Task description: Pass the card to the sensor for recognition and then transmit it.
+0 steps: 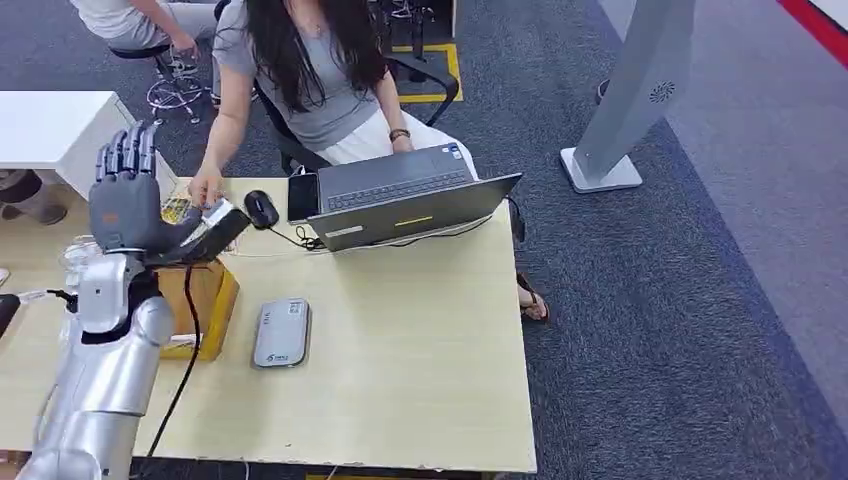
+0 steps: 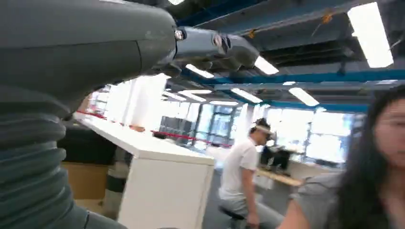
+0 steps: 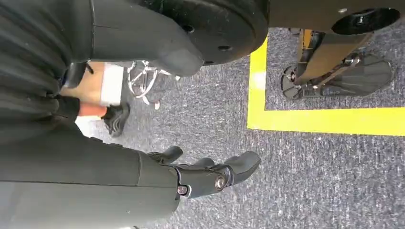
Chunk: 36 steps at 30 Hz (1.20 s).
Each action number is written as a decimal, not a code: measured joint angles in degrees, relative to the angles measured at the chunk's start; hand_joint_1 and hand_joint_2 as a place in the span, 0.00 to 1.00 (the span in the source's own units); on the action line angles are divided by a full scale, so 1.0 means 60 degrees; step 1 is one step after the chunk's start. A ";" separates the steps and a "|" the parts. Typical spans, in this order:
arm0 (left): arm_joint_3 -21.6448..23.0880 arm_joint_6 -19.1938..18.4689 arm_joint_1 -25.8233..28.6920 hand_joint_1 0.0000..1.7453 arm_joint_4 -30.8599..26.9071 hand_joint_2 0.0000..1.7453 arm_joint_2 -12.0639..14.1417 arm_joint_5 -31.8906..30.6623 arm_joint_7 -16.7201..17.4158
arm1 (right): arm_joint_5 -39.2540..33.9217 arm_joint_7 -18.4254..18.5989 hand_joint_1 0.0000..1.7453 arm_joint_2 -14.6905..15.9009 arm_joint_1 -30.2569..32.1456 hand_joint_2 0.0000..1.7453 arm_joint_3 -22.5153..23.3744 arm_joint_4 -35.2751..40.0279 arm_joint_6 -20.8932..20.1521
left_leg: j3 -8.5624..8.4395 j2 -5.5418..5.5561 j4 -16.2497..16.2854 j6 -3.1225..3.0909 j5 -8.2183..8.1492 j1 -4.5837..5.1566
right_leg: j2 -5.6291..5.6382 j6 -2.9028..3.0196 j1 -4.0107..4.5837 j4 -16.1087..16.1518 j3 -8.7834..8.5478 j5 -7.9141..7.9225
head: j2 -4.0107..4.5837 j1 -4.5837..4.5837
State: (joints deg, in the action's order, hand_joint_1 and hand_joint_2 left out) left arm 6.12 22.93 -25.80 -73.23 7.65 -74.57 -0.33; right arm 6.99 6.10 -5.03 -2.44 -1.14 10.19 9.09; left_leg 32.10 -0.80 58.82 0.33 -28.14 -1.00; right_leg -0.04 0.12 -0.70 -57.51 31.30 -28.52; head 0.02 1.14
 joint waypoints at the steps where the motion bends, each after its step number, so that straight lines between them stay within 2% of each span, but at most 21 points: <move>1: 0.0073 0.0066 0.0330 0.00 -0.0292 1.00 -0.0095 0.0022 -0.0040 | -0.0051 -0.0007 0.00 -0.0011 0.0002 1.00 0.0040 0.0000 0.0015 | 0.0001 -0.0001 0.0000 -0.0002 -0.0003 0.0001 | 0.0002 0.0000 0.0000 0.0001 0.0001 0.0000 | 0.0000 -0.0007; 3: 0.0331 0.0309 0.1366 0.00 -0.1304 1.00 -0.0229 -0.0036 -0.0247 | -0.0280 -0.0102 0.00 -0.0058 0.0042 1.00 0.0229 0.0000 0.0124 | 0.0003 -0.0023 -0.0001 0.0004 -0.0019 0.0001 | 0.0021 -0.0005 -0.0001 0.0002 0.0002 -0.0003 | 0.0000 -0.0004; 6: 0.0582 0.0364 0.2334 0.00 -0.2026 1.00 -0.0269 -0.0356 -0.0364 | -0.0480 -0.0171 0.00 -0.0102 0.0092 1.00 0.0415 0.0000 0.0229 | 0.0003 -0.0023 -0.0001 0.0002 -0.0021 0.0000 | 0.0023 -0.0008 -0.0001 0.0003 0.0006 -0.0008 | 0.0000 -0.0007; 9: 0.0984 0.0327 0.4261 0.00 -0.3144 1.00 -0.0232 -0.0692 -0.0338 | -0.0780 -0.0302 0.00 -0.0193 0.0172 1.00 0.0743 0.0000 0.0375 | -0.0008 -0.0048 -0.0006 0.0009 -0.0041 -0.0001 | 0.0046 -0.0002 0.0000 0.0003 0.0014 -0.0015 | 0.0000 0.0004; 12: 0.1173 -0.0446 0.5413 0.00 -0.3616 1.00 0.0092 -0.0470 -0.0269 | -0.0860 -0.0291 0.00 -0.0230 0.0243 1.00 0.0969 0.0000 0.0404 | 0.0004 -0.0040 -0.0006 0.0009 -0.0040 -0.0006 | 0.0039 -0.0007 0.0002 0.0002 0.0023 -0.0022 | 0.0000 0.0004; 15: 0.1227 -0.0944 0.6045 0.00 -0.3820 1.00 0.0635 -0.0124 -0.0233 | -0.0871 -0.0270 0.00 -0.0244 0.0267 1.00 0.1140 0.0000 0.0412 | 0.0002 -0.0039 -0.0009 0.0013 -0.0037 -0.0012 | 0.0038 -0.0004 0.0006 0.0000 0.0023 -0.0023 | 0.0000 0.0004; 19: 0.1242 -0.1203 0.6443 0.00 -0.3900 1.00 0.1054 0.0113 -0.0091 | -0.0878 -0.0270 0.00 -0.0259 0.0275 1.00 0.1275 0.0000 0.0401 | 0.0004 -0.0032 -0.0009 0.0026 -0.0027 -0.0023 | 0.0029 -0.0002 0.0019 -0.0001 0.0015 -0.0021 | 0.0000 0.0000; 25: 0.1105 -0.1894 0.6445 0.00 -0.3683 1.00 0.1461 0.0557 0.0372 | -0.0627 -0.0233 0.00 -0.0262 0.0276 1.00 0.1329 0.0000 0.0328 | 0.0003 -0.0021 -0.0008 0.0026 -0.0025 -0.0022 | 0.0016 -0.0002 0.0018 0.0000 0.0007 -0.0018 | 0.0000 0.0004; 29: 0.0593 -0.2007 0.6133 0.00 -0.3153 1.00 0.1469 0.0663 0.0302 | -0.0495 -0.0219 0.00 -0.0259 0.0271 1.00 0.1329 0.0000 0.0313 | 0.0000 -0.0021 -0.0008 0.0030 -0.0022 -0.0022 | 0.0015 0.0004 0.0019 0.0000 0.0006 -0.0013 | 0.0000 0.0004; 35: 0.0398 -0.2015 0.6022 0.00 -0.2972 1.00 0.1462 0.0634 0.0328 | -0.0456 -0.0219 0.00 -0.0259 0.0270 1.00 0.1329 0.0000 0.0310 | -0.0001 -0.0021 -0.0008 0.0030 -0.0022 -0.0022 | 0.0016 0.0004 0.0019 0.0000 0.0006 -0.0013 | 0.0000 0.0000; 36: -0.0307 -0.2018 0.5558 0.00 -0.2329 1.00 0.1436 0.0590 0.0404 | -0.0328 -0.0219 0.00 -0.0259 0.0264 1.00 0.1329 0.0000 0.0284 | 0.0000 -0.0019 -0.0008 0.0035 -0.0018 -0.0027 | 0.0015 0.0005 0.0024 -0.0001 0.0006 -0.0013 | 0.0000 0.0000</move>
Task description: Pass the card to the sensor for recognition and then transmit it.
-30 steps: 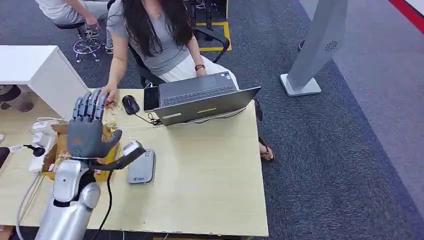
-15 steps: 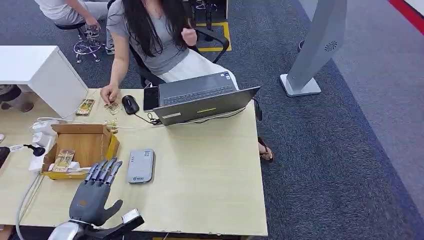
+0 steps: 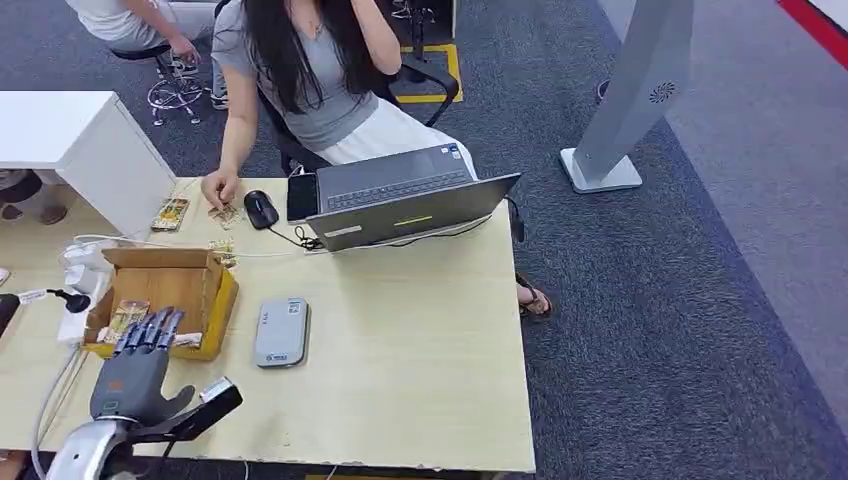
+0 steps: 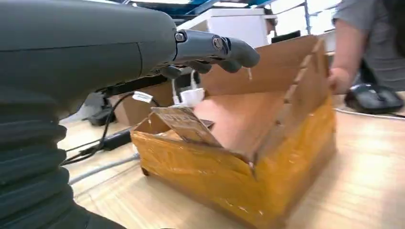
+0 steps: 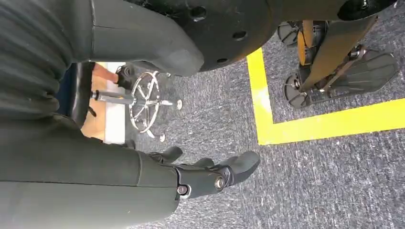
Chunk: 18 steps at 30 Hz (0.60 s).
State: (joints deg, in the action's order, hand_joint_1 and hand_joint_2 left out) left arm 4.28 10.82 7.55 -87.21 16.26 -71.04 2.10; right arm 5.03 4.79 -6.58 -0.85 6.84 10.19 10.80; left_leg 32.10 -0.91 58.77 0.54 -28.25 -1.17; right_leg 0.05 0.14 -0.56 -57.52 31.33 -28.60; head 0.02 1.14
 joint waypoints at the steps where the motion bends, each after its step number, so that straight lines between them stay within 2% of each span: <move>1: -0.0237 -0.0004 -0.0131 0.00 0.0200 1.00 -0.0004 0.0004 -0.0022 | 0.0069 0.0000 0.00 0.0000 0.0001 1.00 0.0000 0.0000 -0.0015 | 0.0000 -0.0002 0.0000 0.0000 0.0000 0.0000 | 0.0004 0.0002 0.0001 0.0000 0.0002 0.0001 | 0.0000 0.0004; 9: -0.1336 0.0113 -0.0633 0.00 0.0735 1.00 -0.0276 0.0026 -0.0193 | 0.0251 0.0000 0.00 0.0004 0.0000 1.00 0.0000 0.0000 -0.0018 | 0.0002 -0.0001 0.0000 0.0001 0.0000 -0.0001 | 0.0002 0.0002 0.0002 0.0000 0.0001 0.0001 | 0.0000 0.0000; 18: -0.1617 0.0124 -0.0717 0.00 0.0954 1.00 -0.0488 0.0026 -0.0193 | 0.0262 0.0000 0.00 0.0004 -0.0001 1.00 0.0000 0.0000 -0.0036 | 0.0001 -0.0001 0.0000 0.0001 0.0000 -0.0001 | 0.0002 0.0002 0.0002 0.0000 0.0002 0.0001 | 0.0000 0.0000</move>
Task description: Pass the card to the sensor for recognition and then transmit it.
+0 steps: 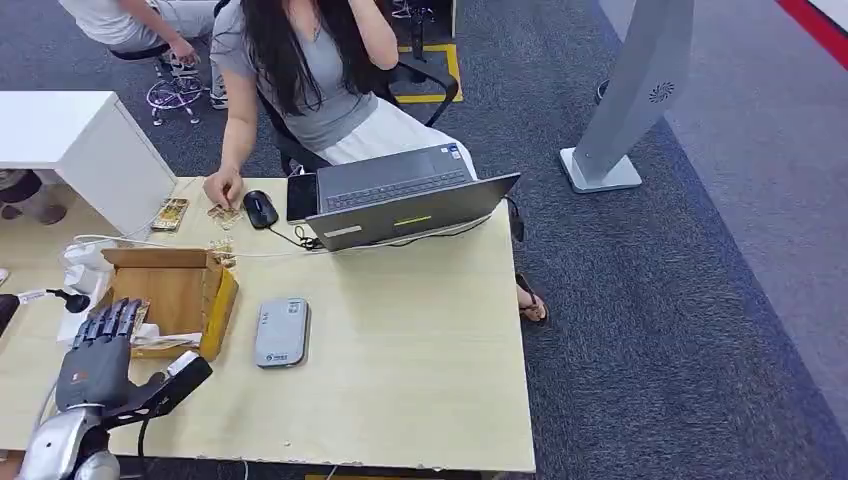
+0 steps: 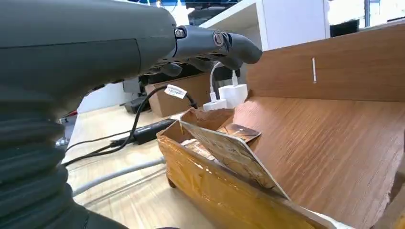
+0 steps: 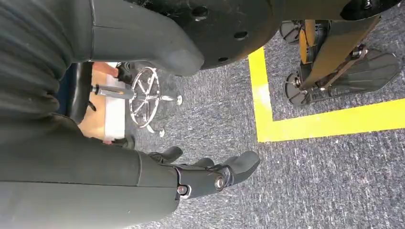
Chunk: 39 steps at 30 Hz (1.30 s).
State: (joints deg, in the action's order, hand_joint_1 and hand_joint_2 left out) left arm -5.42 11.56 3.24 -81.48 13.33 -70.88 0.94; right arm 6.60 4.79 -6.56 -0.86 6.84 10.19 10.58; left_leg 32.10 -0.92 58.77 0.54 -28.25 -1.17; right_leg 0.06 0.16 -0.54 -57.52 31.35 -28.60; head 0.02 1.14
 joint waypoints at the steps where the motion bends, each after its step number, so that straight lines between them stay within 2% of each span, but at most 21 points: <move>1: -0.0007 0.0000 -0.0006 0.00 0.0018 1.00 -0.0004 0.0000 0.0000 | 0.0000 0.0000 0.00 0.0000 0.0000 1.00 0.0000 0.0000 -0.0004 | 0.0000 0.0000 0.0000 0.0000 0.0000 0.0000 | 0.0000 0.0000 0.0000 0.0000 0.0000 0.0000 | 0.0000 0.0000; 29: -0.0055 0.0051 -0.0053 0.00 0.0102 1.00 -0.0066 0.0007 -0.0062 | 0.0015 0.0000 0.00 0.0004 0.0002 1.00 0.0000 0.0000 -0.0022 | -0.0001 0.0000 0.0000 0.0000 0.0000 0.0000 | 0.0001 0.0000 0.0000 0.0000 0.0002 0.0000 | 0.0000 0.0004; 39: -0.0055 0.0131 -0.0466 0.00 0.0106 1.00 -0.0237 -0.0044 -0.0157 | 0.0142 0.0007 0.00 0.0004 -0.0004 1.00 -0.0014 0.0000 -0.0098 | -0.0004 -0.0001 0.0001 0.0000 0.0002 -0.0001 | 0.0002 0.0010 0.0001 0.0000 0.0001 0.0007 | 0.0000 0.0004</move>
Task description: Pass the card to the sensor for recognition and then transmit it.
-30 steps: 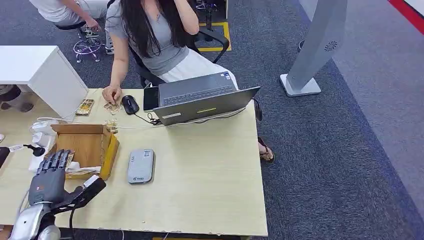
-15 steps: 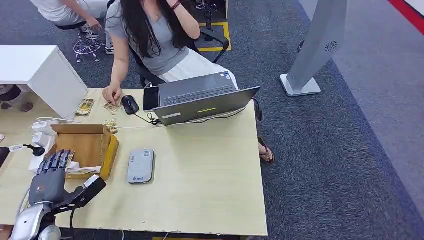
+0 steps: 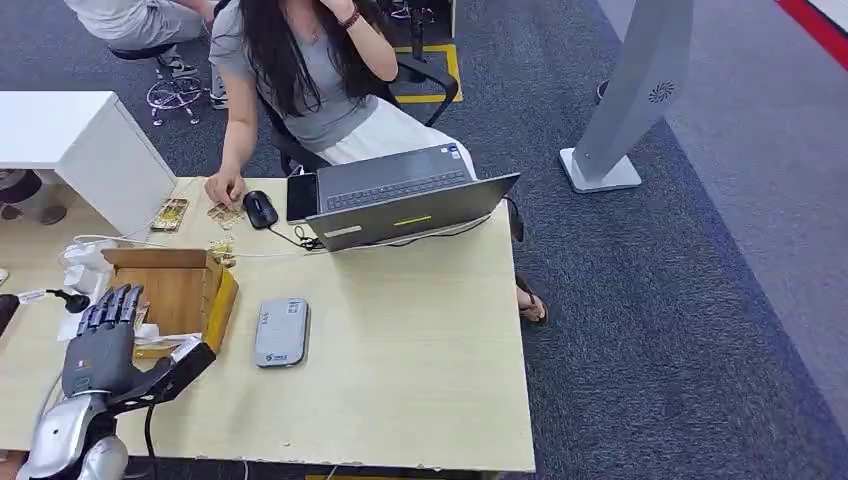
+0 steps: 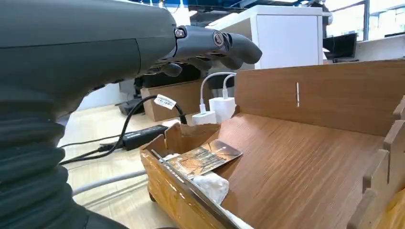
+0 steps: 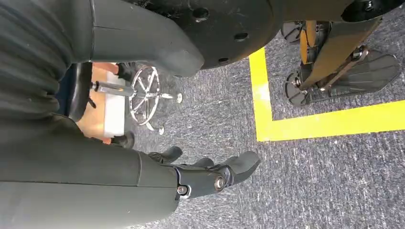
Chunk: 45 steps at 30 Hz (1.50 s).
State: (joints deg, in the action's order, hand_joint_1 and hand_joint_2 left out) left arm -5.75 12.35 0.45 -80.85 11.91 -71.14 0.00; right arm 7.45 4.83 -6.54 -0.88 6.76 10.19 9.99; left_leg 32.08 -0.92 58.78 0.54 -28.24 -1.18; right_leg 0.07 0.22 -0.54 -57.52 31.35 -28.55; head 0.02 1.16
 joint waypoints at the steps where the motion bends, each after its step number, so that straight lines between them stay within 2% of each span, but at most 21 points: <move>1: 0.0000 0.0000 -0.0002 0.00 0.0000 1.00 0.0000 0.0004 0.0000 | 0.0004 0.0003 0.00 0.0000 0.0000 1.00 0.0003 0.0000 0.0000 | 0.0000 0.0001 0.0000 0.0000 0.0000 0.0000 | 0.0000 0.0000 0.0000 0.0000 0.0000 0.0000 | 0.0000 -0.0004; 11: 0.0000 0.0000 -0.0052 0.00 0.0004 1.00 0.0000 0.0003 0.0000 | 0.0033 0.0026 0.00 0.0000 -0.0002 1.00 0.0000 0.0000 -0.0007 | 0.0002 0.0000 0.0000 0.0000 0.0000 0.0000 | 0.0000 0.0000 0.0001 0.0000 0.0001 0.0000 | 0.0000 -0.0004; 12: 0.0000 0.0000 -0.0058 1.00 0.0007 1.00 0.0000 0.0004 0.0000 | 0.0033 0.0026 0.00 0.0000 -0.0002 1.00 0.0000 0.0004 -0.0008 | 0.0001 0.0000 0.0000 0.0000 0.0000 0.0000 | 0.0000 0.0000 0.0001 0.0000 0.0001 0.0000 | 0.0000 -0.0004; 34: 0.0000 -0.0004 -0.0071 1.00 0.0098 1.00 0.0007 0.0022 -0.0004 | 0.0047 0.0026 0.00 0.0000 -0.0002 1.00 0.0000 0.0004 -0.0022 | 0.0002 0.0001 0.0000 0.0000 0.0001 -0.0001 | 0.0000 0.0000 0.0001 0.0000 0.0000 0.0000 | 0.0000 -0.0004; 45: 0.0000 -0.0105 -0.0072 1.00 0.0116 1.00 0.0029 0.0448 -0.0218 | 0.0066 0.0022 0.00 0.0000 -0.0002 1.00 0.0000 0.0007 -0.0037 | 0.0003 0.0001 0.0000 0.0001 0.0001 -0.0001 | 0.0000 0.0000 0.0001 0.0000 0.0000 0.0000 | 0.0000 -0.0004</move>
State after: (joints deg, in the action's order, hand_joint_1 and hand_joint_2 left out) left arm -5.75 11.72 0.02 -80.15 12.09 -68.46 -1.31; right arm 7.85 4.96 -6.54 -0.90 6.75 10.23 9.77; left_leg 32.10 -0.92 58.78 0.54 -28.24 -1.18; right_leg 0.07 0.22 -0.53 -57.52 31.35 -28.55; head 0.02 1.14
